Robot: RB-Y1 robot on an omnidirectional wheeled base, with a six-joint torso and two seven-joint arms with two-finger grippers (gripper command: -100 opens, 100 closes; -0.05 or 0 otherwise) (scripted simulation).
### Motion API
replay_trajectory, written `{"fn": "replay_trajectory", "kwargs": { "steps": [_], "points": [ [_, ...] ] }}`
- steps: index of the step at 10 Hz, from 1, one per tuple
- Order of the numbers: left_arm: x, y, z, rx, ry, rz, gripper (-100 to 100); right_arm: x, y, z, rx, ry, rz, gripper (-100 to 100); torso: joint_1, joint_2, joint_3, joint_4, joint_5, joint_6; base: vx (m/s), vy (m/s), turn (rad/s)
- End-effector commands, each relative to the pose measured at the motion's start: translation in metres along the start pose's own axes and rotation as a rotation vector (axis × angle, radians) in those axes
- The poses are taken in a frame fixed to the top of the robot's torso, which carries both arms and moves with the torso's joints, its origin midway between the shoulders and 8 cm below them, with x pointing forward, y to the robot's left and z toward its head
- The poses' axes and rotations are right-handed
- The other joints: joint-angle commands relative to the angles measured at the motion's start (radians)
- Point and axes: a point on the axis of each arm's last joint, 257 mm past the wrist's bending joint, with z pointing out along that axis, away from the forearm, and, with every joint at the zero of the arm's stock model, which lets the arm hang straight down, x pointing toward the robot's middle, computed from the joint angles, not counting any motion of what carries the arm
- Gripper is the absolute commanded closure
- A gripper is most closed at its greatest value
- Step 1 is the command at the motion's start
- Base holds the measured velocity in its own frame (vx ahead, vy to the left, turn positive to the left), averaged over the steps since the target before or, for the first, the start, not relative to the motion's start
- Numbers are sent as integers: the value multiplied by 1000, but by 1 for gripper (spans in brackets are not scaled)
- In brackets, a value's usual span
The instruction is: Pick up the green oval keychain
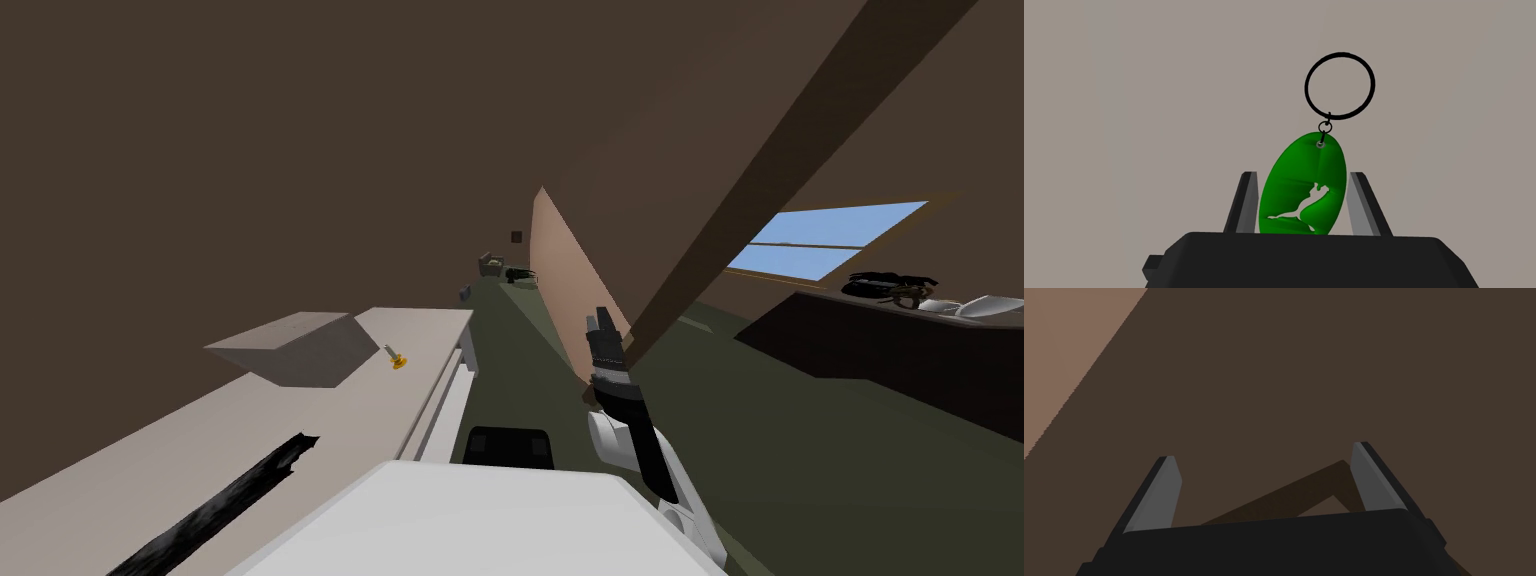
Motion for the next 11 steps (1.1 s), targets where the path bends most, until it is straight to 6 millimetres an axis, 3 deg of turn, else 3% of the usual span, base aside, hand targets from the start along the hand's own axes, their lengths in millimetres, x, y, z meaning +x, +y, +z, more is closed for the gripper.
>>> {"fn": "replay_trajectory", "kwargs": {
  "steps": [1, 2, 10, 11],
  "points": [
    [0, 0, 0, 0, 0, 0, 0, 0, 0, 0, 0, 0, 0, 0, 0, 0, 0, 0, 0, 0, 0, 0, 0],
    [1, 7, -6, -1, 0, -9, 100, 0, 0, 0, 0, 0, 0, 0, 0, 0, 0, 0, 0, 0, 17, 8, -55],
    [3, 25, -22, -5, -1, -28, 100, 0, 0, 0, 0, 0, 0, 0, 0, -1, -1, 0, 0, 0, 15, 8, -26],
    [3, 25, -22, -4, -1, -28, 0, 0, 0, 0, 0, 0, 0, 0, 0, -1, 0, 0, 0, 0, 0, 0, 0]
  ]
}}
